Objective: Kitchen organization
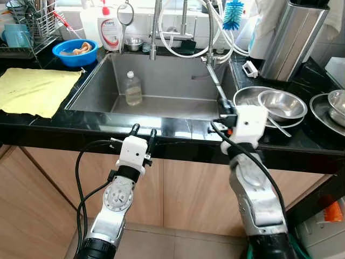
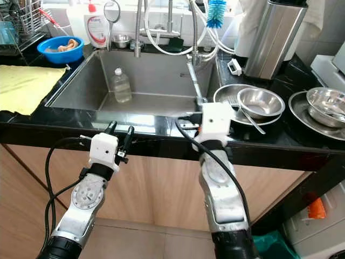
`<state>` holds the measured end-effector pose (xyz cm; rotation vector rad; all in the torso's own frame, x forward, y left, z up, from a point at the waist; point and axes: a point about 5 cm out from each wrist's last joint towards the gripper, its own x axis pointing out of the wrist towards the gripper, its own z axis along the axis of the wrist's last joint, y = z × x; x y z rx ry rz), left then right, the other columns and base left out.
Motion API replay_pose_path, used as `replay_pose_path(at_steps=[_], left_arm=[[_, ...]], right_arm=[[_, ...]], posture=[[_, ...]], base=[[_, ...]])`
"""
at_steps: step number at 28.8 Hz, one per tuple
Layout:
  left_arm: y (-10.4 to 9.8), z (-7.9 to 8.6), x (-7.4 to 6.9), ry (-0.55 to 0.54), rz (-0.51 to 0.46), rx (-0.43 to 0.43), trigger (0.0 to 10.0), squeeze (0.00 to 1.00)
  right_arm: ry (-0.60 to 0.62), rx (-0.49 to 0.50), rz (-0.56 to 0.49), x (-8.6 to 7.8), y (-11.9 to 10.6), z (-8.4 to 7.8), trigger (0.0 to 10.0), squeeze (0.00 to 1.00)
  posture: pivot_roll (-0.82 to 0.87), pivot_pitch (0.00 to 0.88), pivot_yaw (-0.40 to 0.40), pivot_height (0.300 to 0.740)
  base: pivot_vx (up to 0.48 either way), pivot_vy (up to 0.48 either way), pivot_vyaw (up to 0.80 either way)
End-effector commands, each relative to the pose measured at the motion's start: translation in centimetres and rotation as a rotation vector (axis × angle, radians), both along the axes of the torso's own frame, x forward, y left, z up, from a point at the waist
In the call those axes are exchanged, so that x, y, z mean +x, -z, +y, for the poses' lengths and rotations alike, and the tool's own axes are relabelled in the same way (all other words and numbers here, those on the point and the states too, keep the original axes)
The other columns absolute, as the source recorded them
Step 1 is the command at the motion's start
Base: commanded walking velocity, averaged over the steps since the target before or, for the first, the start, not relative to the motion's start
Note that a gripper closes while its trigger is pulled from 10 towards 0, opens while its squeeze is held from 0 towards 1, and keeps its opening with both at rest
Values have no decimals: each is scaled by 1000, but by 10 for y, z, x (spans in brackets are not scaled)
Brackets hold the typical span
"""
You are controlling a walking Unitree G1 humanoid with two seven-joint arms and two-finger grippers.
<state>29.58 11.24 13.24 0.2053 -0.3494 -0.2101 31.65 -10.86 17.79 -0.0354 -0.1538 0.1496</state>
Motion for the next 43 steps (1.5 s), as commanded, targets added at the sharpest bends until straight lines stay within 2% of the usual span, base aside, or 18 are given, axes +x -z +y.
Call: replay_pose_path(at_steps=[1, 6, 9, 12, 15, 19, 27, 29, 36, 37, 39, 40, 42, 43], left_arm=[[1, -1, 2, -1, 2, 10, 10000, 0], [-1, -1, 4, 0, -1, 12, 10000, 0], [-2, -1, 5, -1, -4, 13, 10000, 0], [-3, 0, 6, -2, -9, 14, 10000, 0], [-5, 2, 7, -9, -13, 15, 10000, 0], [-5, 3, 7, -15, -17, 17, 10000, 0], [-5, 3, 6, -14, -20, 20, 10000, 0], [-4, 3, 6, -10, -18, 21, 10000, 0], [-3, 0, 3, 7, -14, 23, 10000, 0], [-2, 0, 3, 8, -14, 23, 10000, 0], [-2, -1, 3, 11, -13, 23, 10000, 0], [-2, -1, 2, 15, -13, 24, 10000, 0], [-2, -1, 2, 15, -14, 24, 10000, 0], [-2, -1, 2, 15, -13, 25, 10000, 0]], right_arm=[[-39, -8, 67, 9, 4, 3, 10000, 0], [-47, -42, 91, 27, 2, 6, 10000, 0], [-50, -12, 114, 40, -1, 11, 10000, 0], [-74, -18, 155, 47, 1, 16, 10000, 0], [-61, 17, 212, 53, 6, 15, 10000, 0], [-30, -7, 282, 61, 18, 10, 10000, 0], [-18, 15, 300, 61, 25, 7, 10000, 0], [-19, 23, 304, 61, 27, 8, 10000, 1000], [9, 27, 245, 58, 25, 10, 10000, 1000], [5, 9, 231, 57, 24, 10, 10000, 8], [6, -21, 186, 56, 21, 11, 10000, 0], [36, -67, 80, 51, 12, 10, 10000, 0], [83, -77, -26, 42, 3, 5, 10000, 0], [96, -69, -46, 38, 1, 3, 10000, 0]], posture=[[-150, 0, -34, 706], [-149, 0, -31, 706], [-147, 0, -27, 706], [-142, 0, -27, 706], [-126, 0, -31, 706], [-117, 0, -29, 706], [-116, 0, -27, 706], [-118, 0, -22, 706], [-123, 0, -14, 706], [-124, 0, -14, 706], [-126, 0, -12, 706], [-122, 0, -14, 706], [-119, 0, -16, 706], [-119, 0, -17, 706]], base=[[0, 0, 0], [0, 0, 0], [0, 0, 0], [0, 0, 0], [0, 0, 0], [0, 0, 0], [0, 0, 0], [0, 0, 0], [0, 0, 0], [0, 0, 0], [0, 0, 0], [0, 0, 0], [0, 0, 0], [0, 0, 0]])
